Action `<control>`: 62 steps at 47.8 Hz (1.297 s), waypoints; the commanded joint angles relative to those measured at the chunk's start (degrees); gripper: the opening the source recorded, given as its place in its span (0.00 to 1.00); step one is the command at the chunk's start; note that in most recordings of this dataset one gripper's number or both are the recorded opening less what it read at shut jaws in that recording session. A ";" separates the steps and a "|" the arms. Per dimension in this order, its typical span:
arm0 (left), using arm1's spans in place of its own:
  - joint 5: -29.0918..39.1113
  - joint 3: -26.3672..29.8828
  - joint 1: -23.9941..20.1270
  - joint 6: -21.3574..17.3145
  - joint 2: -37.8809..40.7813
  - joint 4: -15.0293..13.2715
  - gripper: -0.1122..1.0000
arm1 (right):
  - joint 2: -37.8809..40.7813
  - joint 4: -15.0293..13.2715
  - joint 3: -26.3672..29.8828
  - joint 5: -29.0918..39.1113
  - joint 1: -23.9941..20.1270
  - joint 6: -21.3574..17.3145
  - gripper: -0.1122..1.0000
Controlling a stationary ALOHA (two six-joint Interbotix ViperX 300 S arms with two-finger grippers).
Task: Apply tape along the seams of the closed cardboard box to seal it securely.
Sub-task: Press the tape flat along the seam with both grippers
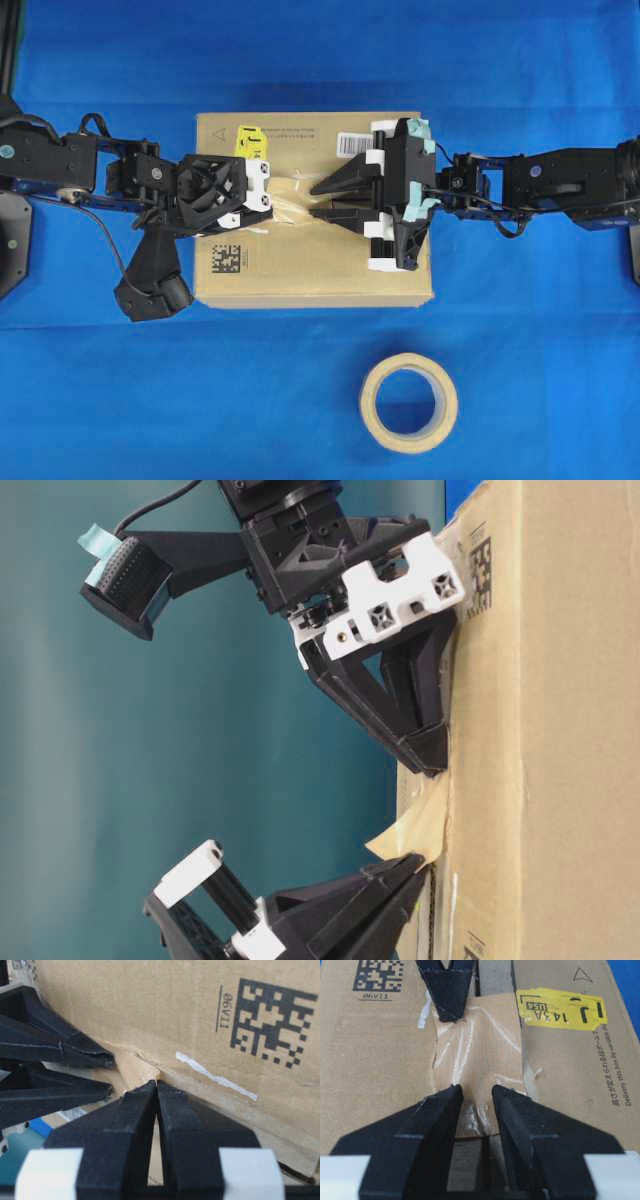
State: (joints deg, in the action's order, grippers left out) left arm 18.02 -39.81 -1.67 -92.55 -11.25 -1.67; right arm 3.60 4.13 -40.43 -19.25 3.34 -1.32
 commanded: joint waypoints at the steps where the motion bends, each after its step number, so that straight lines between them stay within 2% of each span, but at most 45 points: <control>1: 0.70 1.58 -0.26 0.09 -0.53 0.00 0.11 | -0.53 0.26 0.70 0.18 0.09 0.09 0.47; 5: 1.58 2.02 -0.35 0.18 -0.62 0.00 0.15 | -0.53 0.62 0.70 0.18 0.09 0.09 0.47; 8: 2.11 2.29 -0.35 0.18 -0.53 0.00 0.22 | -0.53 0.88 0.62 0.26 0.09 0.09 0.47; 14: 2.90 2.99 -0.35 0.35 -0.35 0.00 0.41 | -0.53 1.32 0.62 0.62 0.18 0.09 0.47; 20: 4.92 3.96 -0.35 1.49 -0.35 0.00 0.66 | -0.53 1.41 0.62 0.70 0.09 0.09 0.47; 24: 6.68 4.57 -0.35 2.11 -0.26 0.00 0.75 | -0.53 1.58 0.44 0.70 0.09 0.09 0.47; 38: 12.04 6.15 -0.35 3.96 0.79 0.00 0.73 | -0.53 1.58 0.35 2.11 0.09 0.09 0.47; 62: 14.15 7.29 -0.35 4.31 1.58 0.00 0.73 | -0.62 2.64 -0.79 2.20 0.09 0.09 0.47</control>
State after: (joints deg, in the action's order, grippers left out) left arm 31.46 -33.22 -2.29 -88.33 -9.05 -1.58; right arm 3.52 6.50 -40.87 -17.67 3.25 -1.32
